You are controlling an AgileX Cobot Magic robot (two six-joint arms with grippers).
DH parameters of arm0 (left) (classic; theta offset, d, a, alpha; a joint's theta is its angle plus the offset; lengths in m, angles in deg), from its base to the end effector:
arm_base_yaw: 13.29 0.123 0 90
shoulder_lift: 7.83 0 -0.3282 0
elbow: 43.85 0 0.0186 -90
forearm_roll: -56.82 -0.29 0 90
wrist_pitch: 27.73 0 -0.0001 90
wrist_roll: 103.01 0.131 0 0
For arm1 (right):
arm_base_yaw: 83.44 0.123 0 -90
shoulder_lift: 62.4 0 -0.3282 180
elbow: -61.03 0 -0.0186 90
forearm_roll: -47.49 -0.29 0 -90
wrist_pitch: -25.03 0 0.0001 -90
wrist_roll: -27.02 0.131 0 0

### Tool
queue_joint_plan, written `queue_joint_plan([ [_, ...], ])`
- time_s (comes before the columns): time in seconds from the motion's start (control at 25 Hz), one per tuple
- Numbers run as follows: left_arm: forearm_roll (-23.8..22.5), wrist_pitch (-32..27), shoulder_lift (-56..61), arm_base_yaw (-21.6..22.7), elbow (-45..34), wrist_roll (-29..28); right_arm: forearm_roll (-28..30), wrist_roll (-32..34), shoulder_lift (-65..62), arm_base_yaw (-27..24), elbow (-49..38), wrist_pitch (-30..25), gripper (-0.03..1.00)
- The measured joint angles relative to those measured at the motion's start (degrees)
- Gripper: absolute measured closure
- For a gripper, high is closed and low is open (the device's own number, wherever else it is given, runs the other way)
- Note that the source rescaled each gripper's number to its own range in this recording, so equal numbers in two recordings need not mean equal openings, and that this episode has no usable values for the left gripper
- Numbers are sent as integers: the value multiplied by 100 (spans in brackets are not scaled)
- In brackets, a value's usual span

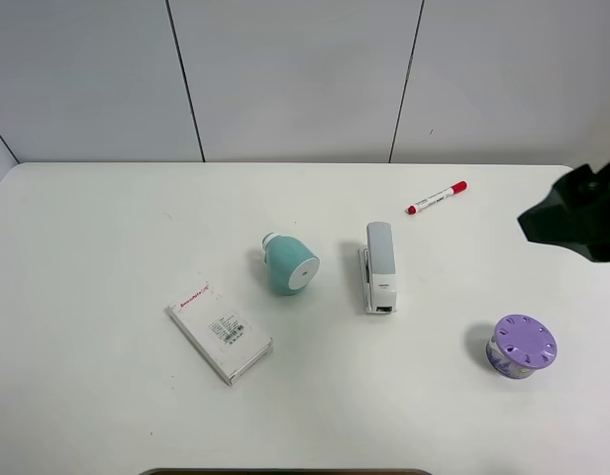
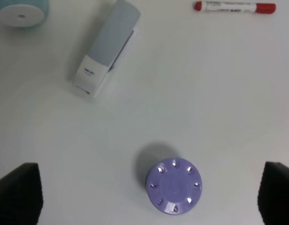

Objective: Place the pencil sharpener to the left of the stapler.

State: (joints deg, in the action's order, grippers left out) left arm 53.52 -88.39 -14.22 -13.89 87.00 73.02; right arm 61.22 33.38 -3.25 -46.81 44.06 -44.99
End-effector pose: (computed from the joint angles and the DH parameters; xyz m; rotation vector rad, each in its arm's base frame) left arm 0.0199 0.0064 0.2812 -0.0627 2.0258 0.0183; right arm 0.1626 0.0844 0.3870 -0.6703 2.4141 -0.0135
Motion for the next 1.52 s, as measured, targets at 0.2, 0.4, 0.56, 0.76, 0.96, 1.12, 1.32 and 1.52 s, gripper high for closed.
queue_joint_plan([
  [0.2, 0, 0, 0, 0, 0, 0, 0, 8, -803, -1198, -573, -2, 25],
  [0.4, 0, 0, 0, 0, 0, 0, -48, -5, -1578, -2354, -907, -9, 25],
  [0.56, 0, 0, 0, 0, 0, 0, -342, -5, -2035, -2834, -1084, -9, 25],
  [0.76, 0, 0, 0, 0, 0, 0, -770, -5, -2331, -3192, -1467, -14, 25],
  [0.96, 0, 0, 0, 0, 0, 0, -1040, -5, -2416, -3539, -1904, 34, 25],
  [1.12, 0, 0, 0, 0, 0, 0, -1045, -5, -2763, -3700, -2266, 339, 25],
  [1.32, 0, 0, 0, 0, 0, 0, -1045, -5, -3588, -3718, -2771, 872, 25],
  [1.52, 0, 0, 0, 0, 0, 0, -1026, -65, -4189, -3718, -3127, 882, 25],
])
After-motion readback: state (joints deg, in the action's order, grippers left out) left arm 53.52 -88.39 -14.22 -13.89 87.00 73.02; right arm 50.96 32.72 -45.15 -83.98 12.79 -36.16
